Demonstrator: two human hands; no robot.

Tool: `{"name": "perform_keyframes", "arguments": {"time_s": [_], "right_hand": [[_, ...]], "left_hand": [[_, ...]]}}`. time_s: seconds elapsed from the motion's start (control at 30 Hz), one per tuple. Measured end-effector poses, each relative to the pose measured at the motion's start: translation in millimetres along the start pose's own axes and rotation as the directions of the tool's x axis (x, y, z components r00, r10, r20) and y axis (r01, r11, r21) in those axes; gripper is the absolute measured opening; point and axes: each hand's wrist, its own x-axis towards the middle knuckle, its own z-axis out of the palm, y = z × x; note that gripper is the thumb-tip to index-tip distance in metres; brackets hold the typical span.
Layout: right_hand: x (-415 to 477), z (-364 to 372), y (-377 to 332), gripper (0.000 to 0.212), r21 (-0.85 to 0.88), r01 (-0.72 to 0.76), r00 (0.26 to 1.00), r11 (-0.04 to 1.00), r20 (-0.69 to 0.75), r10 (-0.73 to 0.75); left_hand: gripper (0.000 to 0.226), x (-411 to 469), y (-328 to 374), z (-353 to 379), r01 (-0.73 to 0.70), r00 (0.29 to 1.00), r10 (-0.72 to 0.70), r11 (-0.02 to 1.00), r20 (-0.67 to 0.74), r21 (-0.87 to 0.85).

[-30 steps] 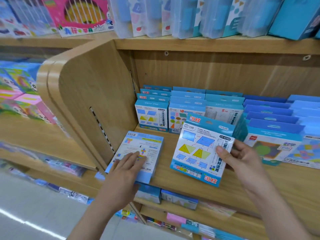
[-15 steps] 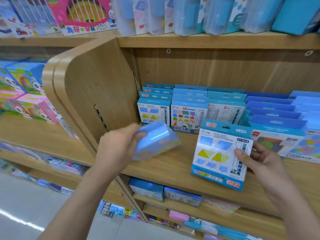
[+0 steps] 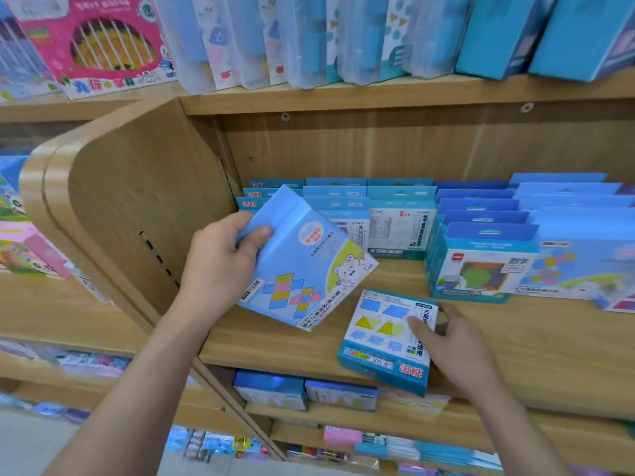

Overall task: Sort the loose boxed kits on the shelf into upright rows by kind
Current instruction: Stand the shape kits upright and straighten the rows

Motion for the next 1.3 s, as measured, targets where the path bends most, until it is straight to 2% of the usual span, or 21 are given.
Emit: {"name": "perform_keyframes", "arguments": {"time_s": [0.17,0.23,0.3,0.4,0.5,0.63,0.77,0.9,0.97,1.07,1.2,1.3], "right_hand": [[-1,-9,0,0.053,-0.19,-0.005,0.999,0.982,0.045,0.014],[-5,-21,7,0.052,-0.206,-0.002,0.999,0.979,0.038,0.01],[-10,-42,17,0.046,-0.132,0.008,1.0,0.991,-0.014,-0.01],[-18,-87,29,0.042,0.126,0.072,0.99,0.989,-0.126,-0.056],[-27,-133,39,0.049,0.204,0.204,0.96,0.957,-0.231,-0.155],[-30,-177,55,0.057,0.141,0.263,0.926,0.954,-0.312,-0.21],[-12,-210,90,0.051,-0.033,0.197,0.921,0.98,-0.338,-0.196],[8,-229,113,0.042,-0.058,0.167,0.929,0.984,-0.325,-0.177],[20,-230,121,0.038,-0.063,0.154,0.928,0.986,-0.332,-0.166],[38,-222,133,0.035,-0.036,0.117,0.945,0.992,-0.302,-0.122],[56,-208,145,0.035,0.032,0.11,0.961,0.993,-0.257,-0.098],[60,-202,150,0.015,0.036,0.084,0.948,0.996,-0.31,-0.069]], "left_hand": [[0.023,7,35,4,-0.138,0.99,0.138,0.99,-0.002,-0.009],[0.024,11,56,10,-0.199,0.98,0.2,0.979,0.012,-0.052],[0.023,17,79,21,-0.271,0.96,0.276,0.957,0.039,-0.107],[0.025,23,112,48,-0.375,0.917,0.389,0.917,0.093,-0.137],[0.035,26,148,88,-0.433,0.875,0.455,0.888,0.164,-0.153],[0.028,20,200,147,-0.512,0.795,0.532,0.846,0.291,-0.149],[0.041,13,245,199,-0.586,0.73,0.548,0.809,0.409,-0.038],[0.031,11,263,243,-0.607,0.665,0.525,0.794,0.531,-0.026],[0.026,13,261,257,-0.564,0.682,0.508,0.823,0.527,-0.064],[0.02,20,247,263,-0.426,0.766,0.458,0.887,0.452,-0.178],[0.056,12,215,253,-0.367,0.864,0.379,0.925,0.332,-0.098],[0.065,-8,195,255,-0.334,0.892,0.331,0.942,0.308,-0.045]]}}
